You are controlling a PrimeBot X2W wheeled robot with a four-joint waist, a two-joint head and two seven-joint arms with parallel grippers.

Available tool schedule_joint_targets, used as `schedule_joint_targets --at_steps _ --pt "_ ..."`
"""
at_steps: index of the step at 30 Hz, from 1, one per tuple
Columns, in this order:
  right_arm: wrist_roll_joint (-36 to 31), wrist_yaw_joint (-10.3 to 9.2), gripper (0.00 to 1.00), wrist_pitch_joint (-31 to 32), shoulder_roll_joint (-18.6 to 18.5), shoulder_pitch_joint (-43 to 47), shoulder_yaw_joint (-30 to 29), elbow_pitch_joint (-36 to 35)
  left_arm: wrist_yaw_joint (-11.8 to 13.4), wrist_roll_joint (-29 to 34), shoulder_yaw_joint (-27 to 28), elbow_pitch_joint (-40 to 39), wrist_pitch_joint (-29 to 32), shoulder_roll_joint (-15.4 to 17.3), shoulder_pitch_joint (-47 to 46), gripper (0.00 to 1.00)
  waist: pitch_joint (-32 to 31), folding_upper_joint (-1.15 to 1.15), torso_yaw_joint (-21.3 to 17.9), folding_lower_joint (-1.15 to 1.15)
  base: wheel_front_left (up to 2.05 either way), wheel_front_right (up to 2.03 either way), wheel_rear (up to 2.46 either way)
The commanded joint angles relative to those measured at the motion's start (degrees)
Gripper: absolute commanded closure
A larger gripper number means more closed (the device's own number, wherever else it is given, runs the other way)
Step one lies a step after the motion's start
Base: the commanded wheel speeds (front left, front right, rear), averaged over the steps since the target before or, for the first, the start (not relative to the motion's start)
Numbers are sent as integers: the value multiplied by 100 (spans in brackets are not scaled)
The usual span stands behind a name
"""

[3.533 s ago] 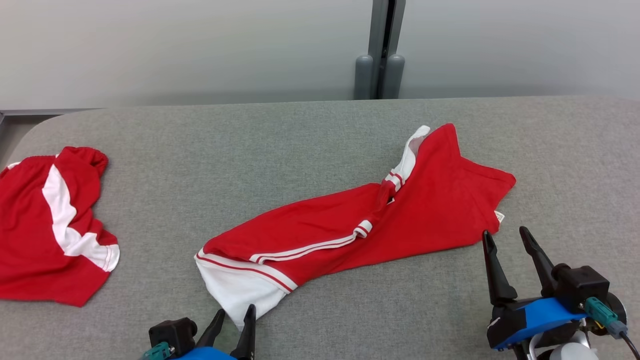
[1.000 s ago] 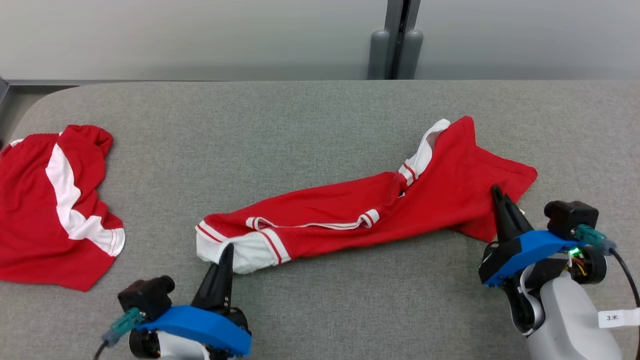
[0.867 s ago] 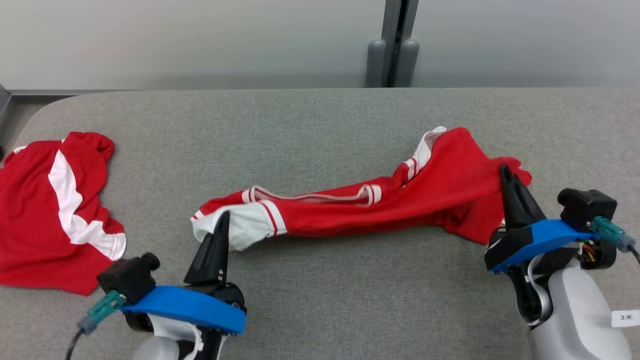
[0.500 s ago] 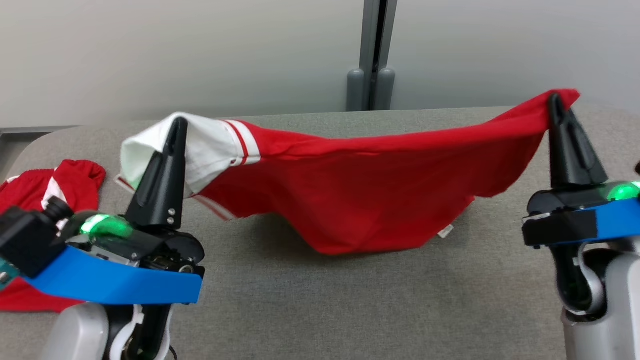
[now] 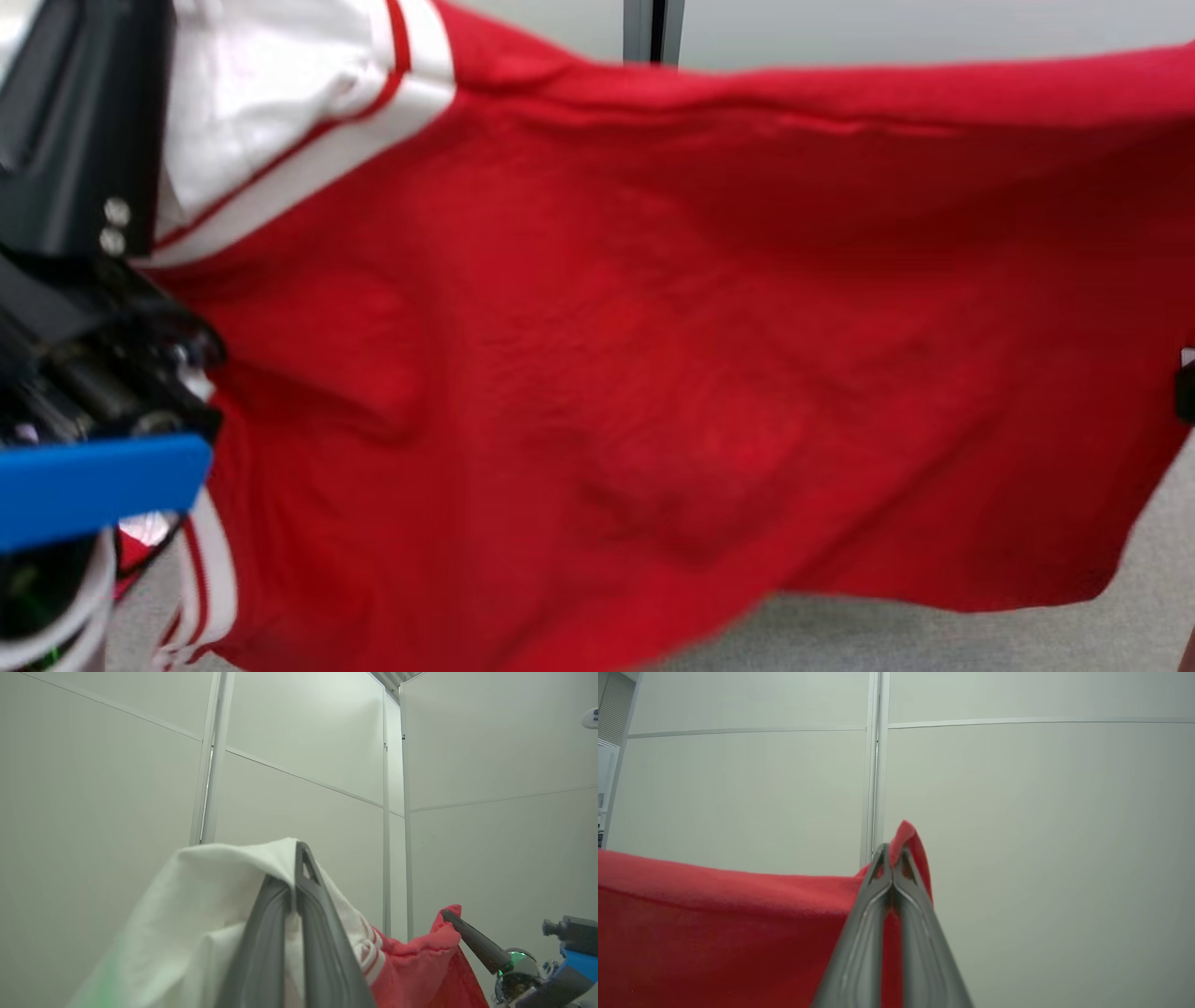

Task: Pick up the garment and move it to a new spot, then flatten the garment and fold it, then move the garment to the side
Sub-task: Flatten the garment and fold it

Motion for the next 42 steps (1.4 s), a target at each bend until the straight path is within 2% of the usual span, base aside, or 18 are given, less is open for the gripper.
schedule_joint_targets --at_steps 1,6,11,17,21,26,33,37,42 --pt "16 1 100 78 -29 -131 1 21 36 -43 25 89 88 24 -215 100 92 0 16 1 0 0 0" --pt "41 1 100 322 -132 -673 246 636 23 -58 -104 851 349 23 -970 100 543 0 -3 1 0 0 0" --pt "-158 1 100 138 -135 -1809 562 1960 -151 202 -151 2120 247 29 -1965 100 1071 0 -95 1 0 0 0" --pt "-770 1 100 -695 -29 -3559 636 3669 -446 770 -208 3566 -436 -90 -3258 100 1579 0 -136 1 0 0 0" --pt "-1130 1 100 -1185 25 -4254 585 4509 -616 1006 -346 4354 -867 -211 -3762 100 1922 0 -93 1 0 0 0" --pt "-1226 1 100 -1784 34 -4193 643 5482 -767 1056 -550 5006 -1259 -332 -3536 100 2311 0 -23 1 0 0 0" --pt "-1015 1 100 -2580 30 -3595 751 6551 -914 913 -912 5428 -1868 -428 -2501 100 2584 0 56 1 0 0 0" --pt "-755 1 100 -2759 27 -3124 856 6659 -952 792 -1141 5323 -2241 -413 -1826 100 2581 0 67 1 0 0 0" --pt "-279 1 100 -2795 27 -2374 868 6044 -963 577 -1270 4930 -2690 -343 -978 100 2479 0 60 1 0 0 0"
